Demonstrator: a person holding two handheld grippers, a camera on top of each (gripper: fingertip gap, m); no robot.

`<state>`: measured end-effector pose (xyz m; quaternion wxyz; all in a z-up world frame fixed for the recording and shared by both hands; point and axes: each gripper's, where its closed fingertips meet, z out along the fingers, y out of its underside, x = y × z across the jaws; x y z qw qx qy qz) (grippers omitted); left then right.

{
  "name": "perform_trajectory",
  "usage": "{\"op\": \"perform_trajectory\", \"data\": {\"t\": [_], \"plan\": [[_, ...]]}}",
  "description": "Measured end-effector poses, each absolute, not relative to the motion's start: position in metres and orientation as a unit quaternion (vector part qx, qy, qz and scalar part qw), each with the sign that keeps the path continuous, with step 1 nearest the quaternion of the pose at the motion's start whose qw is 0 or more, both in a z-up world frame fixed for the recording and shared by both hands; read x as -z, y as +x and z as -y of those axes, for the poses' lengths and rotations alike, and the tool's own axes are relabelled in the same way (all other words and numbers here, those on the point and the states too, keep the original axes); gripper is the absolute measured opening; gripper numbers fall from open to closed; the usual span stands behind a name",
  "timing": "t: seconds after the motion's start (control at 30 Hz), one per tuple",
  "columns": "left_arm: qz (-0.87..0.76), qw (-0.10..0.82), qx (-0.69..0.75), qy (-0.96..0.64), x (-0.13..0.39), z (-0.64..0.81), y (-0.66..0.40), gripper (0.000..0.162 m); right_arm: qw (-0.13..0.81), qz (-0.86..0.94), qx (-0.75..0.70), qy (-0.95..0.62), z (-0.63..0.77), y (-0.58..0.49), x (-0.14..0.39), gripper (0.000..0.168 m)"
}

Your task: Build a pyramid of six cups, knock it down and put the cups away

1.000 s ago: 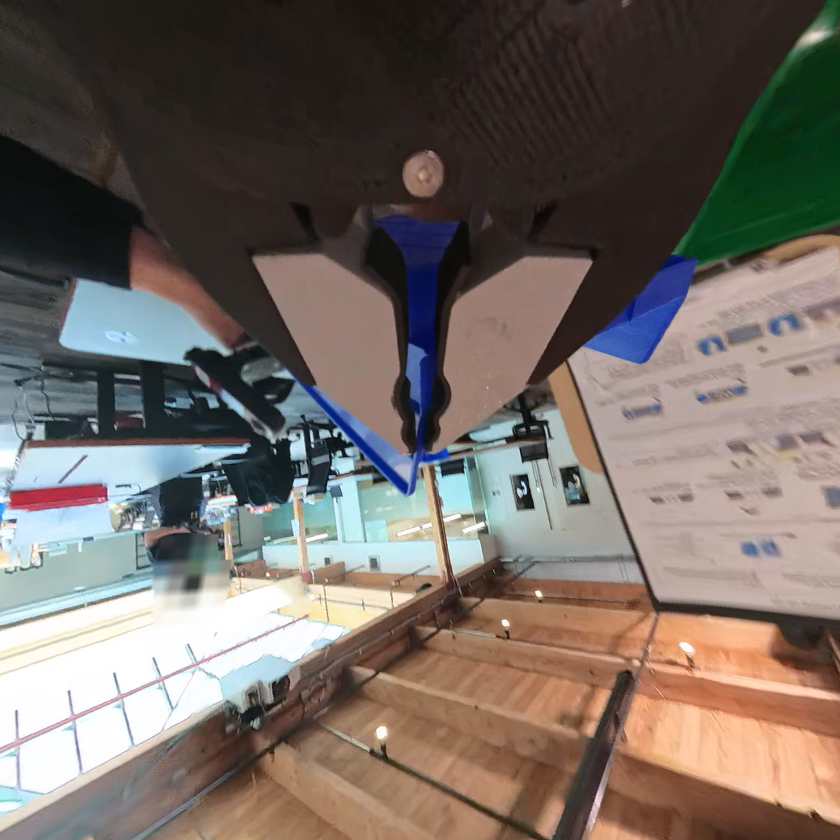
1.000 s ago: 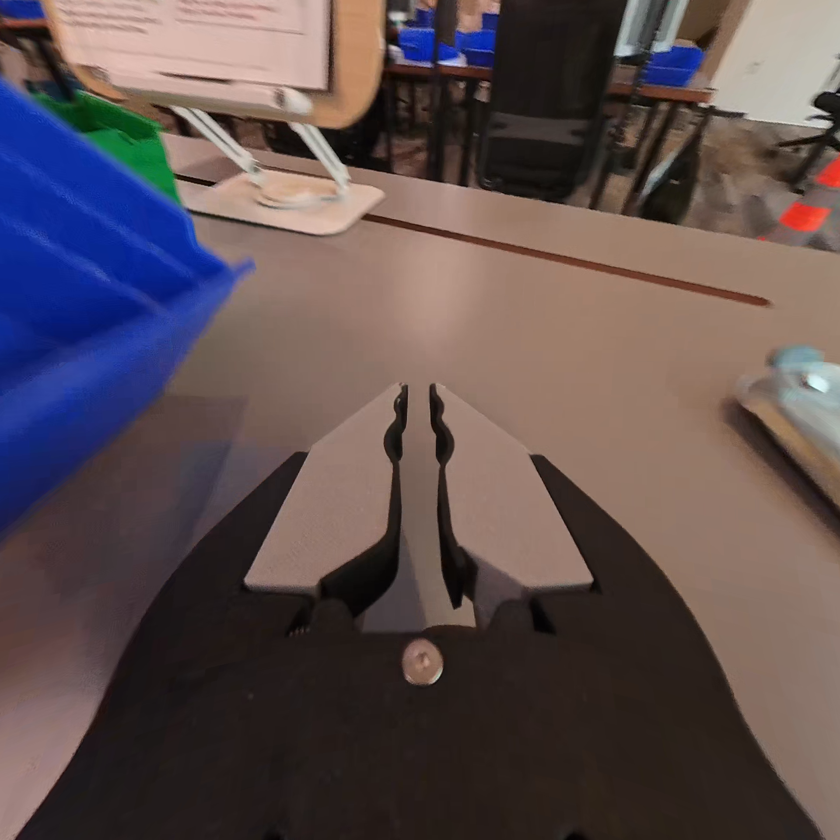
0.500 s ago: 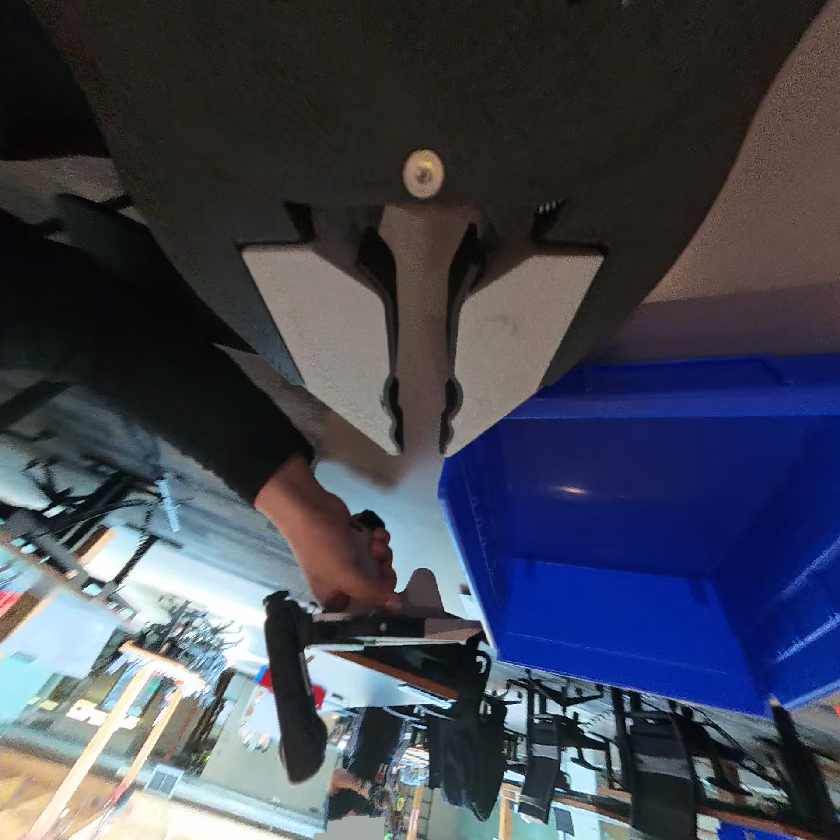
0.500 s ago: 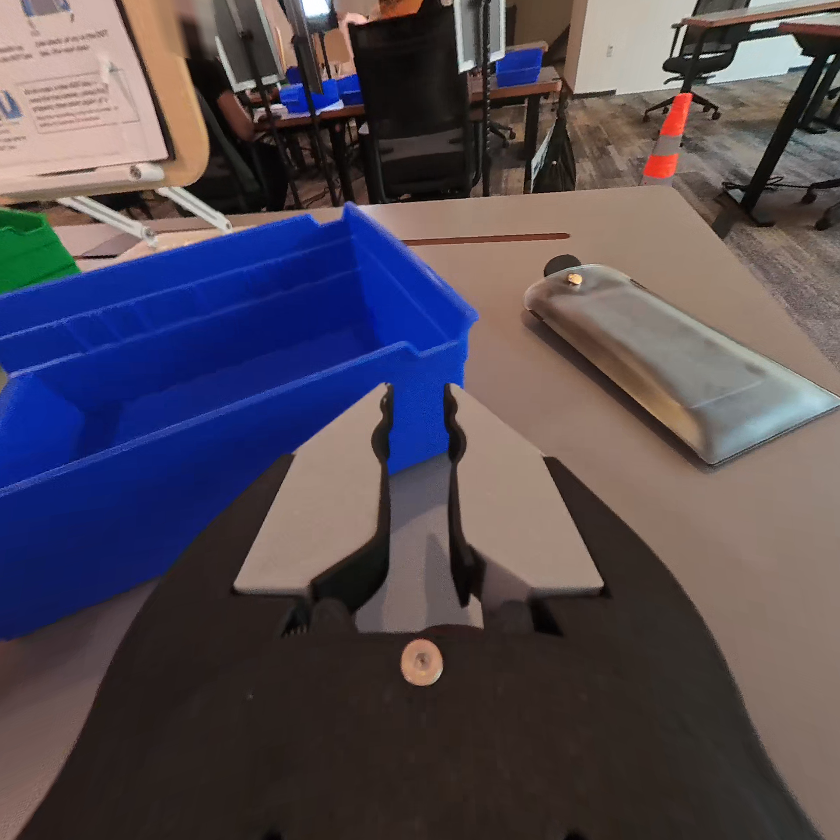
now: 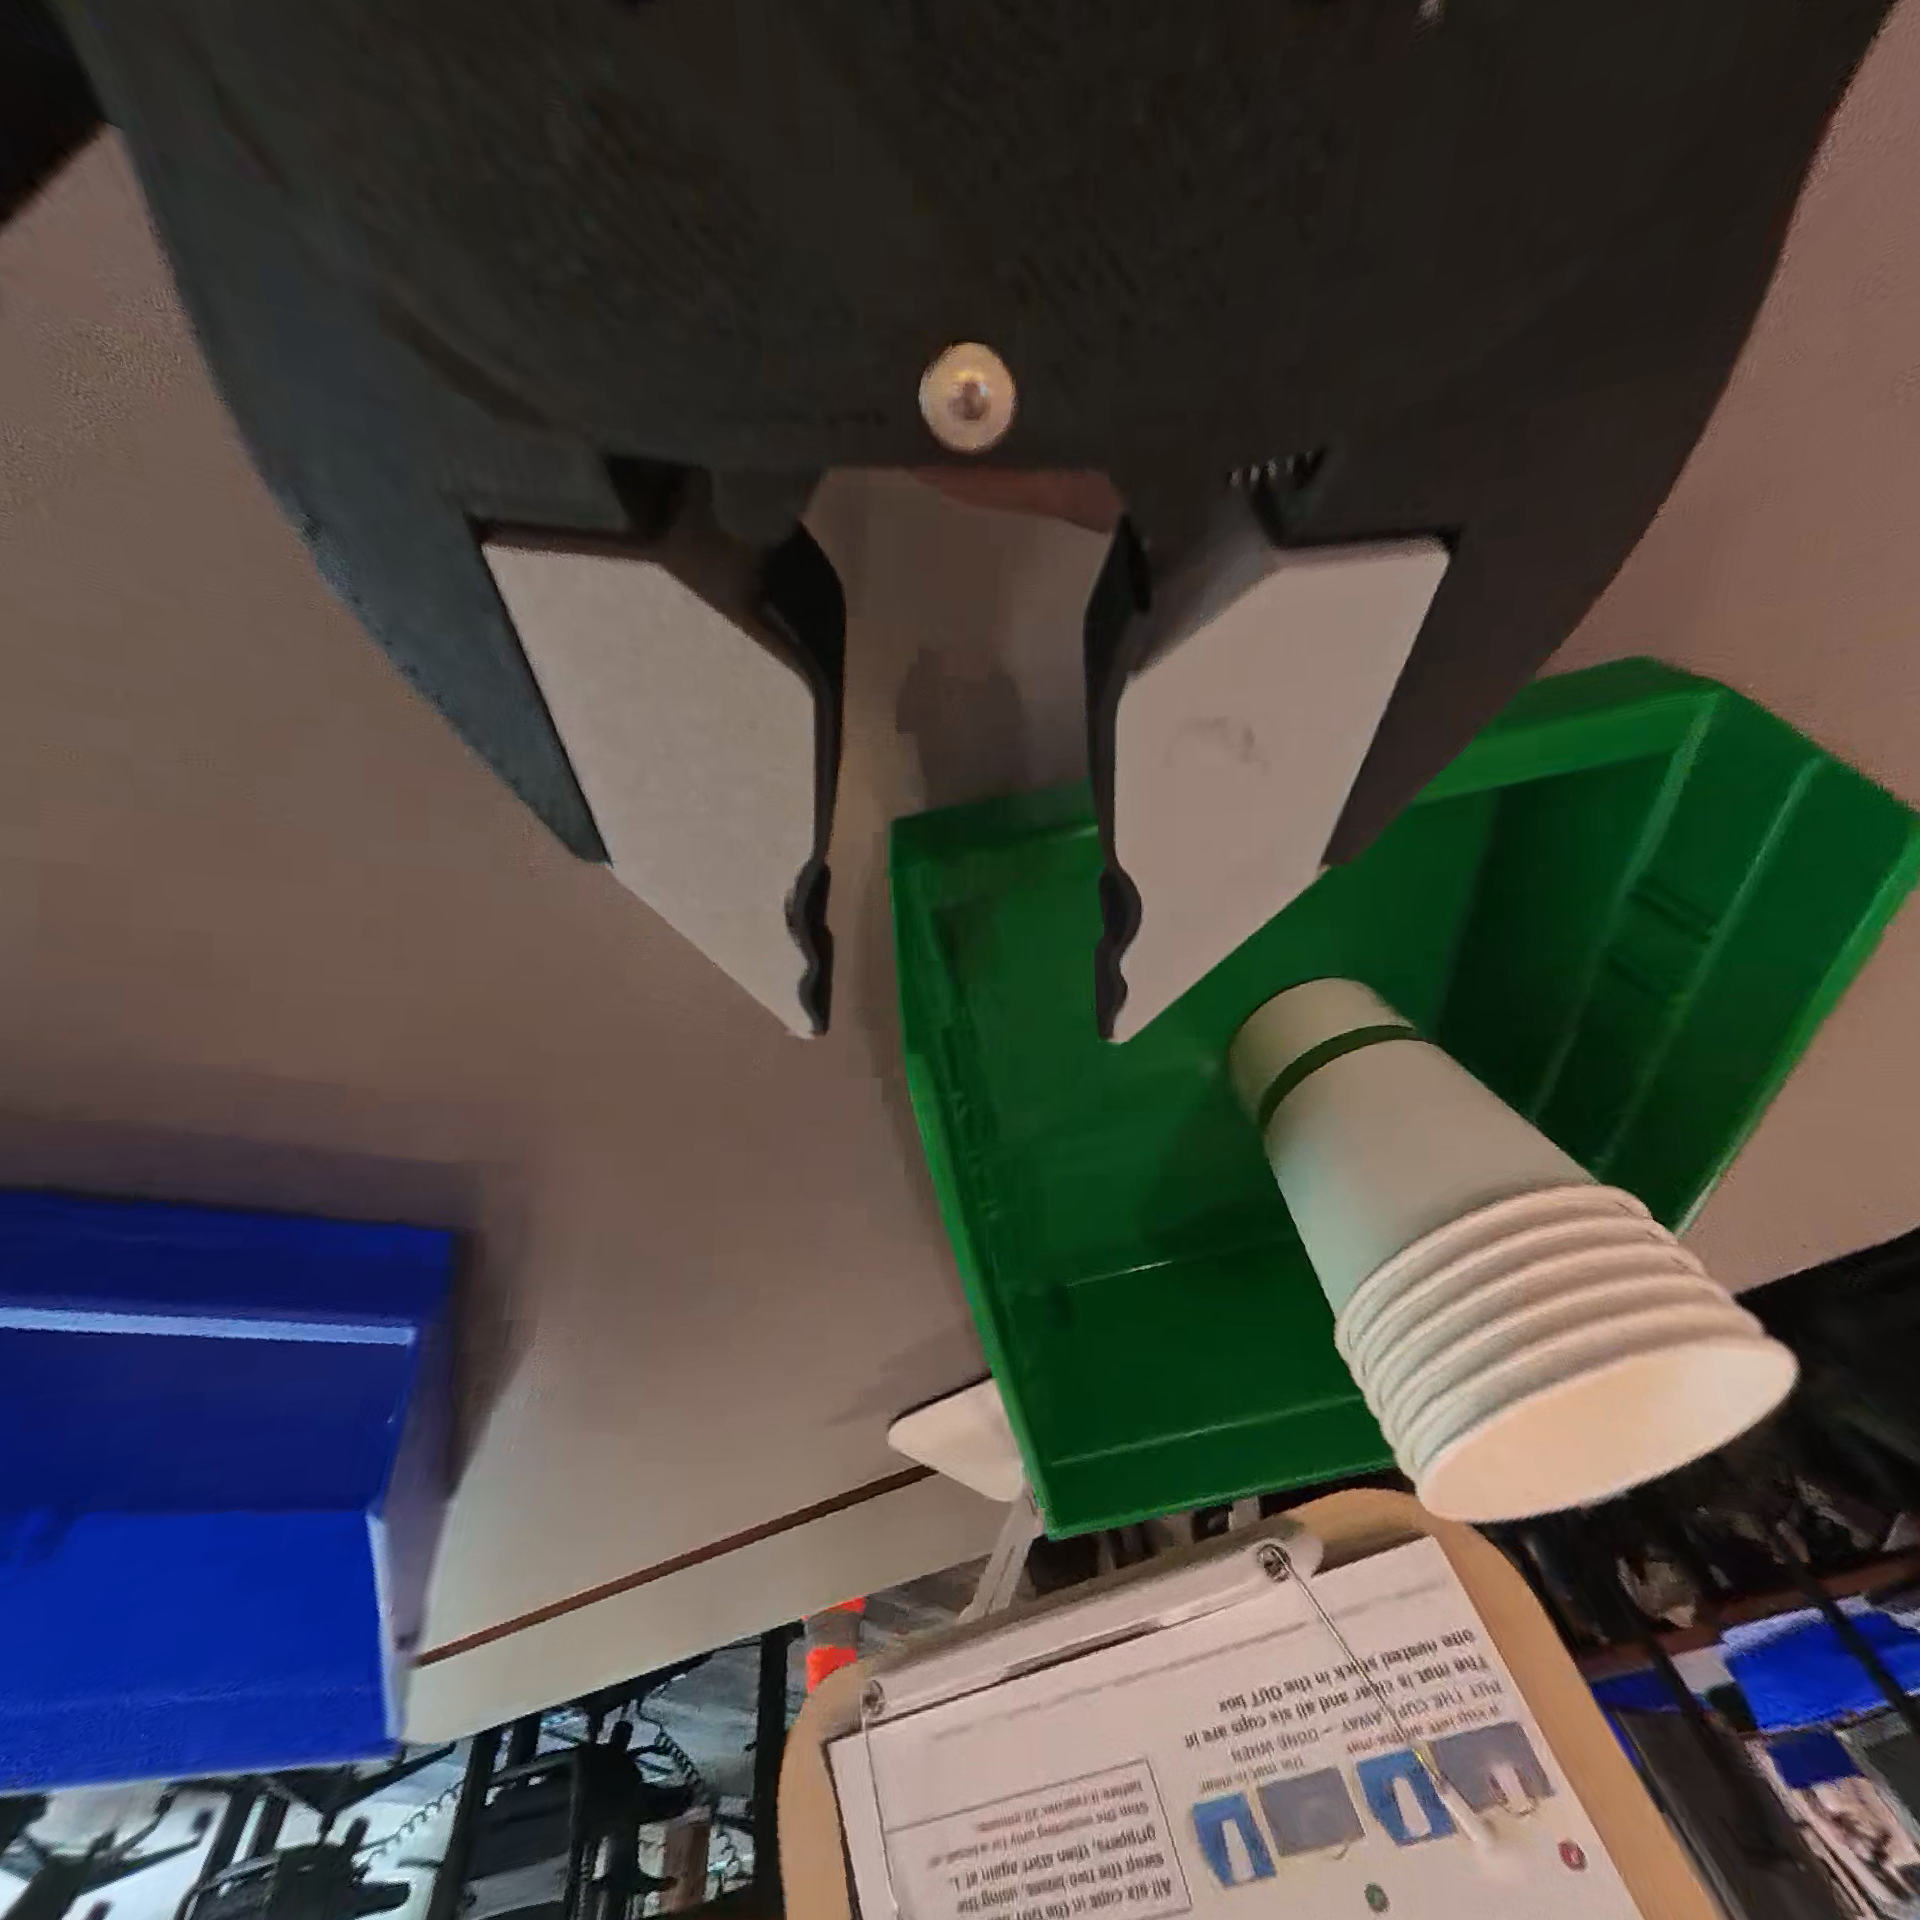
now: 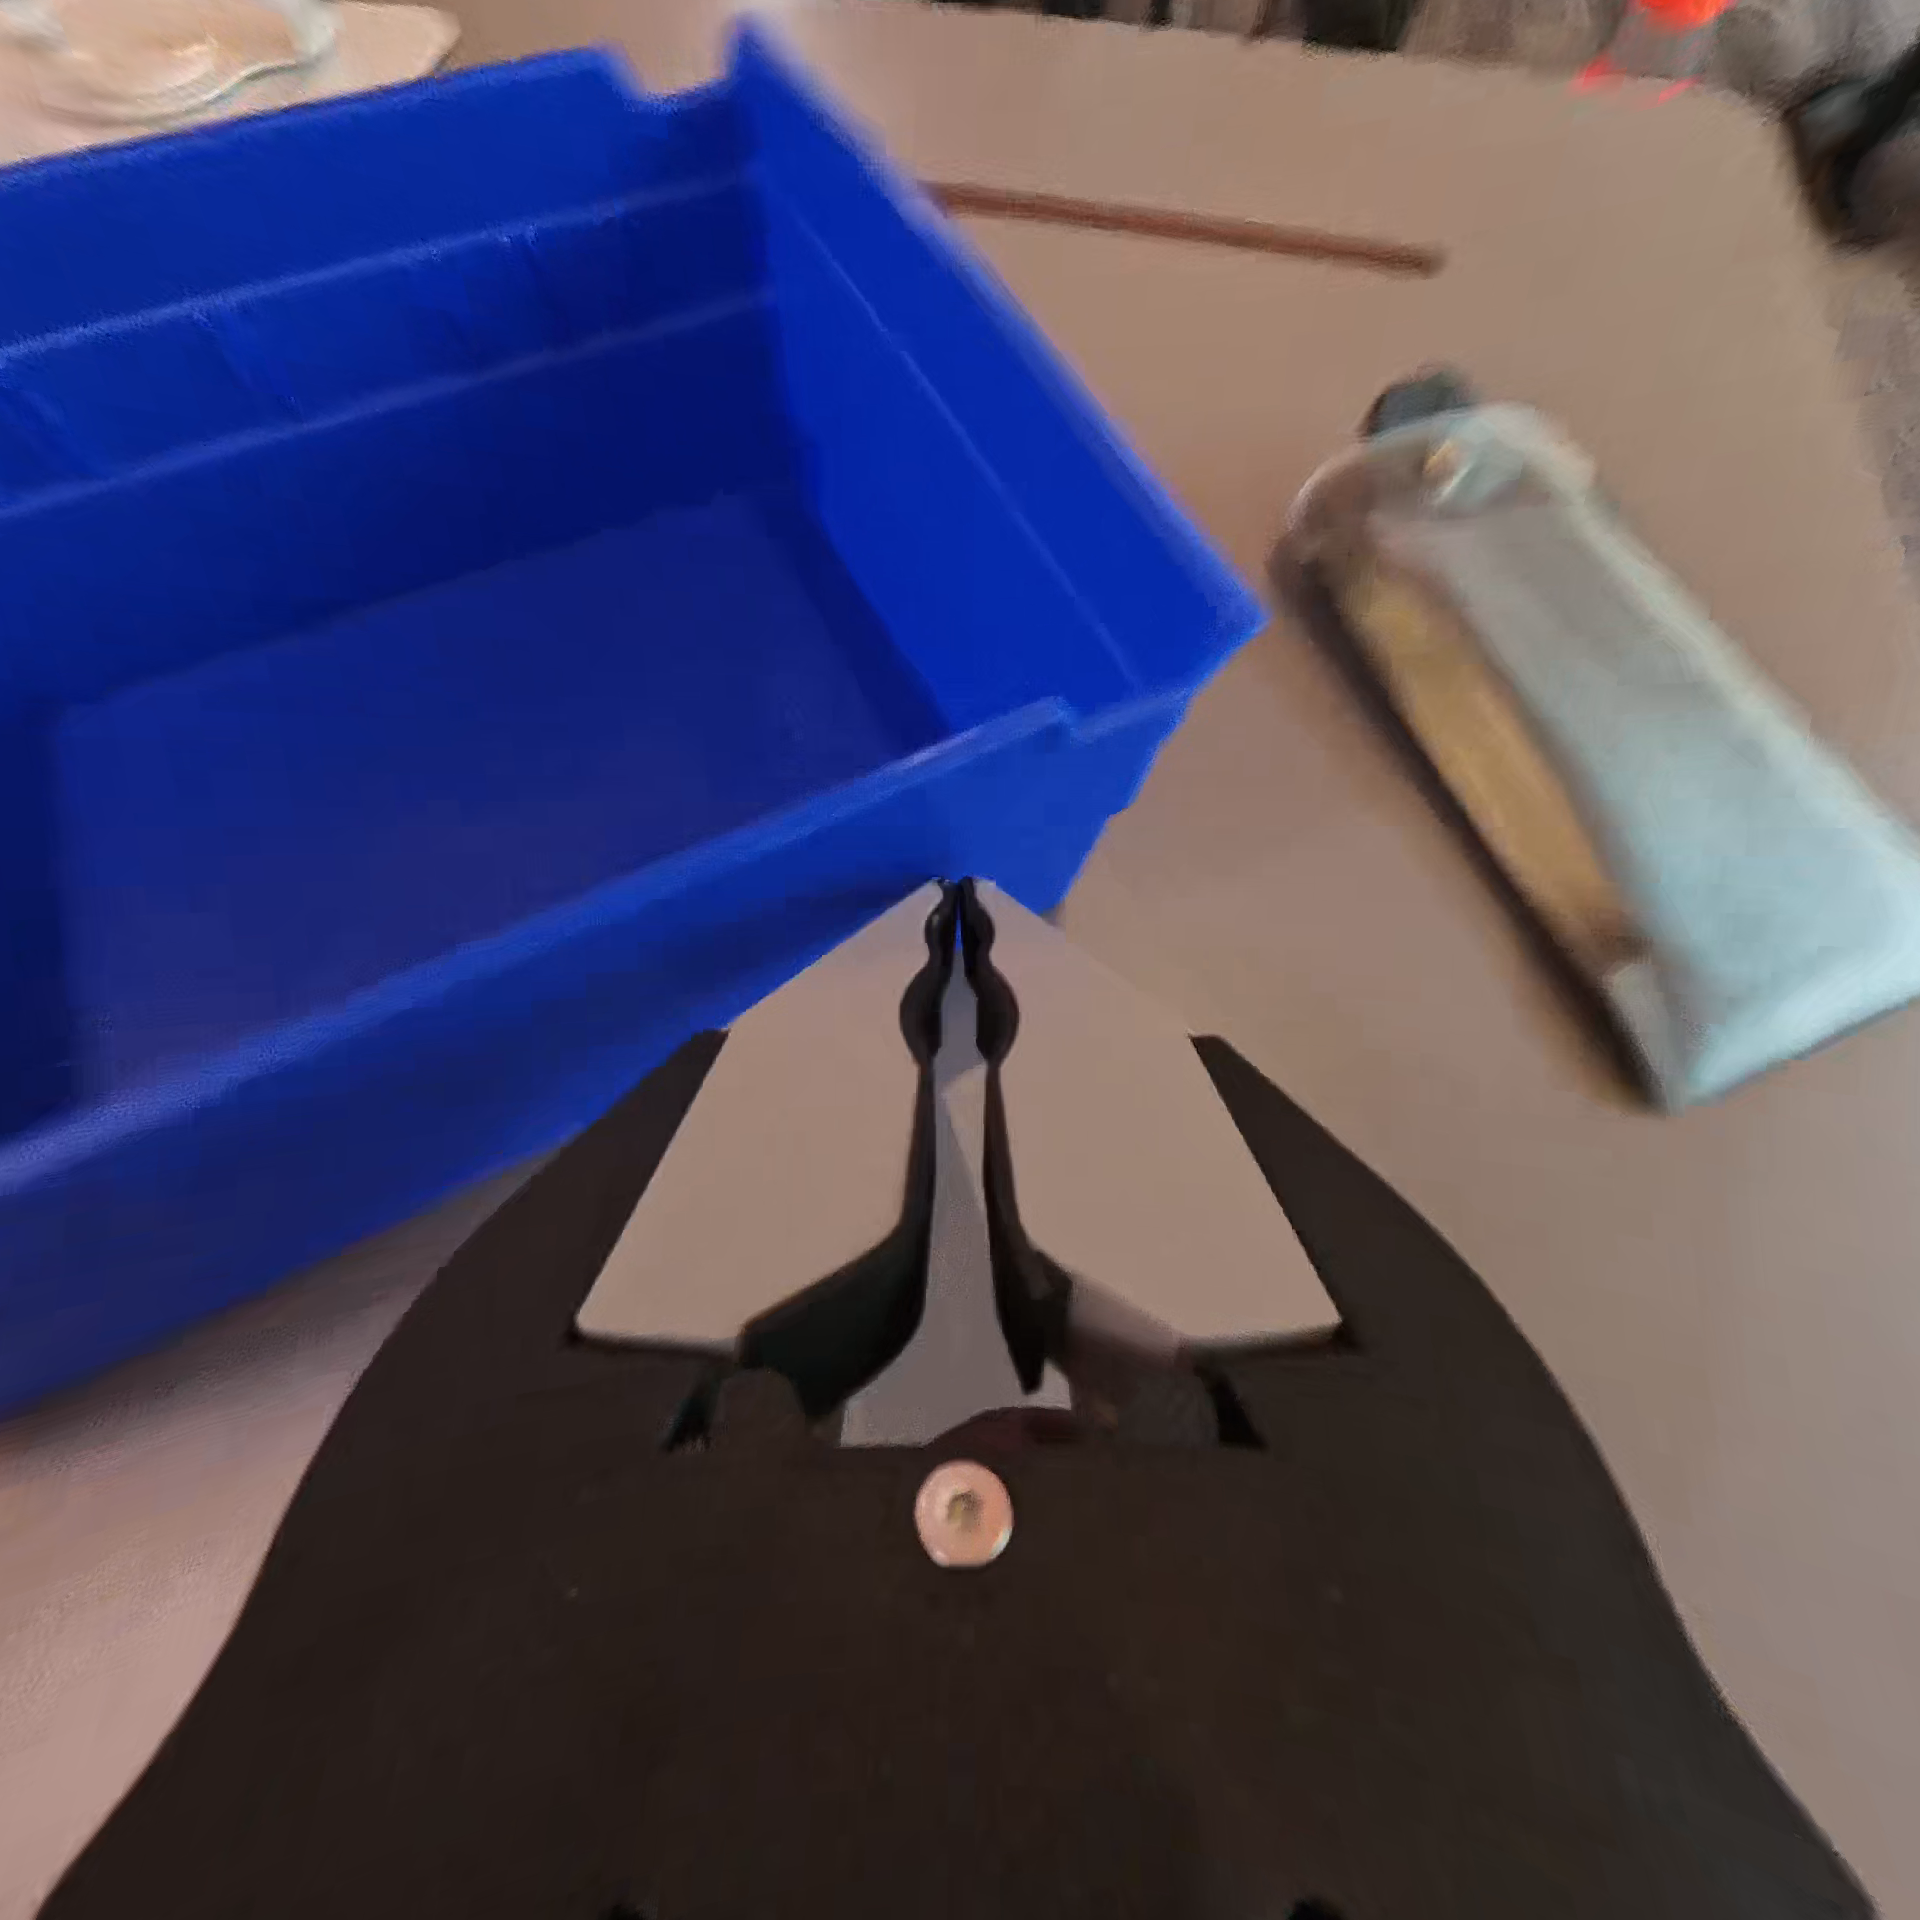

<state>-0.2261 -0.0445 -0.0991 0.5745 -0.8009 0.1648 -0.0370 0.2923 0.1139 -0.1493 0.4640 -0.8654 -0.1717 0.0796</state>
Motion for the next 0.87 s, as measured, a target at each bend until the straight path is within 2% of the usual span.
{"op": "perform_trajectory", "data": {"t": [0.1,0.2,0.27,0.33,0.4,0.43,0.47,0.53,0.57,0.63,0.73,0.8,0.87], "plan": [[-0.184,0.557,0.102,-0.804,0.114,0.036,-0.207,0.046,0.487,0.175,-0.021,-0.856,-0.177,0.281,0.135,0.0],[-0.201,0.555,0.097,-0.801,0.122,0.026,-0.189,0.061,0.457,0.137,-0.03,-0.879,-0.191,0.267,0.11,0.004],[-0.206,0.547,0.026,-0.811,0.132,0.016,-0.196,0.093,0.525,0.163,-0.072,-0.832,-0.177,0.237,0.061,0.028],[-0.213,0.548,-0.044,-0.808,0.138,0.008,-0.208,0.091,0.573,0.2,-0.065,-0.792,-0.15,0.217,0.022,0.038],[-0.216,0.556,-0.087,-0.798,0.139,0.0,-0.216,0.083,0.583,0.274,-0.112,-0.757,-0.106,0.173,0.002,0.053],[-0.215,0.553,-0.101,-0.798,0.141,-0.005,-0.219,0.073,0.568,0.323,-0.158,-0.74,-0.079,0.142,0.002,0.056],[-0.216,0.545,-0.108,-0.803,0.144,-0.01,-0.222,0.039,0.544,0.361,-0.19,-0.733,-0.054,0.115,0.009,0.055],[-0.212,0.534,-0.077,-0.815,0.146,-0.018,-0.219,0.005,0.464,0.425,-0.183,-0.756,-0.022,0.074,0.05,0.056],[-0.191,0.528,-0.066,-0.825,0.145,-0.022,-0.223,0.005,0.424,0.45,-0.154,-0.771,-0.013,0.062,0.077,0.053],[-0.16,0.52,-0.032,-0.839,0.145,-0.027,-0.231,0.004,0.361,0.486,-0.093,-0.79,-0.007,0.049,0.126,0.03],[-0.118,0.519,-0.04,-0.845,0.145,-0.025,-0.255,0.004,0.302,0.498,0.009,-0.813,-0.019,0.066,0.176,0.041],[-0.094,0.523,-0.032,-0.847,0.144,-0.018,-0.271,0.003,0.284,0.516,0.059,-0.806,-0.024,0.09,0.192,0.028],[-0.07,0.526,-0.041,-0.847,0.144,-0.01,-0.289,0.003,0.278,0.518,0.038,-0.808,-0.021,0.106,0.194,0.031]]}}
